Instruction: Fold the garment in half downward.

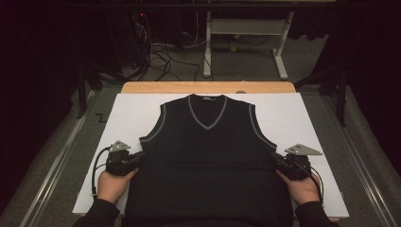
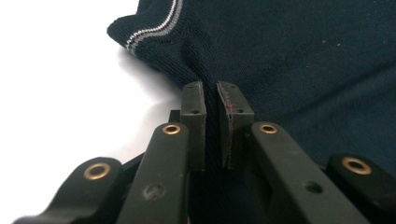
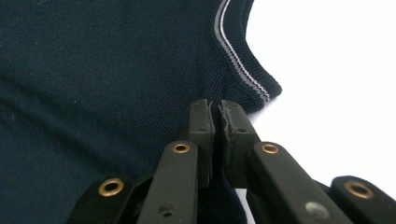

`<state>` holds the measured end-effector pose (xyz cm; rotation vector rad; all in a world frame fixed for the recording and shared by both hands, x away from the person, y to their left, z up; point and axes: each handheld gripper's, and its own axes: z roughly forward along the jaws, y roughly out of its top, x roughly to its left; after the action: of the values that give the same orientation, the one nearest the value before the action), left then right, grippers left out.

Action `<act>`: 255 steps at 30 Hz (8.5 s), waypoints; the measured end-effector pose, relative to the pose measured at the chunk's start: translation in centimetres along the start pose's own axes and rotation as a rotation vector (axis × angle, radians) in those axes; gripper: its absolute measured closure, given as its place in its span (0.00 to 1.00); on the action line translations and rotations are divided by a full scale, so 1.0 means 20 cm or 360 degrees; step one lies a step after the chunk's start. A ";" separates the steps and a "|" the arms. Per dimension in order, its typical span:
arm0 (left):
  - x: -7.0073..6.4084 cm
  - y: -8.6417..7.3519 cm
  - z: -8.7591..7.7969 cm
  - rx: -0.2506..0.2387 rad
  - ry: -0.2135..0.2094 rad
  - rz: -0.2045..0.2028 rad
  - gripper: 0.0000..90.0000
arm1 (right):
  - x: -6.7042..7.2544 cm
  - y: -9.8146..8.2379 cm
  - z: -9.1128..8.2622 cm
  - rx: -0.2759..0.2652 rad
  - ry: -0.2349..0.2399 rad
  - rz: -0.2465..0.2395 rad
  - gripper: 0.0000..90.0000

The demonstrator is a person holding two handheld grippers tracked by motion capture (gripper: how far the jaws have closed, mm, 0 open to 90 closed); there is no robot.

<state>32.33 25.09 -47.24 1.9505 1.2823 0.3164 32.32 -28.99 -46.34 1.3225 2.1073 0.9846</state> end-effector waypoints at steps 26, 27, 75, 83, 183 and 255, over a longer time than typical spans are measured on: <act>-0.13 -0.21 -0.25 0.0003 -0.0106 0.0101 0.86 | 0.09 -0.18 -0.27 -0.0064 0.0087 -0.0125 0.95; -0.14 -0.21 -0.25 0.0007 -0.0106 0.0105 0.86 | 0.10 -0.19 -0.28 -0.0062 0.0090 -0.0132 0.94; -0.05 -0.03 -0.14 -0.0191 -0.0086 0.0104 0.15 | 0.03 -0.07 -0.18 -0.0237 0.0059 0.0032 0.07; -0.01 0.10 -0.04 -0.0215 -0.0046 0.0083 0.05 | 0.01 0.05 -0.04 -0.0199 0.0045 0.0022 0.00; -0.10 0.66 0.07 -0.0412 0.0054 -0.0064 0.79 | 0.06 0.65 0.11 -0.0447 -0.0084 -0.0120 0.87; -0.09 -0.10 -0.16 -0.0161 -0.0029 0.0042 0.32 | 0.14 -0.12 -0.22 -0.0180 -0.0007 0.0008 0.51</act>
<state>28.21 25.38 -46.12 1.8822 1.2065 0.3687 26.74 -28.63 -45.34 1.2734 2.0144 1.0853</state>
